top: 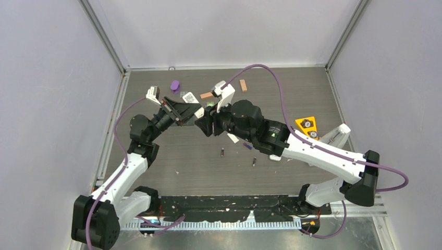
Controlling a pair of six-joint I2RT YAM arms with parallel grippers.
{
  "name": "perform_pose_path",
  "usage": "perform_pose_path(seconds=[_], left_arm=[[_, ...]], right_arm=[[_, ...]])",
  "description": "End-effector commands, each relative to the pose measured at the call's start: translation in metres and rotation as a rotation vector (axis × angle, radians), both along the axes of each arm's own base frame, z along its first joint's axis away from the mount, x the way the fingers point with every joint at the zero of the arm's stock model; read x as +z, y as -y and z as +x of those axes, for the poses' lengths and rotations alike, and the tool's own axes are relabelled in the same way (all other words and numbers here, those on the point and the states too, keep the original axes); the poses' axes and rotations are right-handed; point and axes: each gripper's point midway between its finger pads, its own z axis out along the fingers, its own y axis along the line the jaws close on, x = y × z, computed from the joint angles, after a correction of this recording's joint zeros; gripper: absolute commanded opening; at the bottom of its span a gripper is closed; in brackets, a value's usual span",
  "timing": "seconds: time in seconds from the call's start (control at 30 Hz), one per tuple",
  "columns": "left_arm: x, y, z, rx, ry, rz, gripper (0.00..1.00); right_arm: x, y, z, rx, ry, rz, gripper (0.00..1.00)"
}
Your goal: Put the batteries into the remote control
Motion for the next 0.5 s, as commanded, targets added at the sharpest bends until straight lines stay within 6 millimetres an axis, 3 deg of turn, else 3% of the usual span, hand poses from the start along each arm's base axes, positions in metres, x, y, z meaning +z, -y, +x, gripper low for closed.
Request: perform_pose_path(seconds=[0.0, 0.47], left_arm=[[0.026, 0.001, -0.012, -0.03, 0.097, -0.043, 0.0], [0.022, 0.002, -0.011, -0.039, 0.088, -0.036, 0.0]], right_arm=[[0.009, 0.014, 0.018, -0.086, 0.007, -0.012, 0.5], [-0.019, 0.01, 0.014, -0.035, -0.051, -0.153, 0.4]])
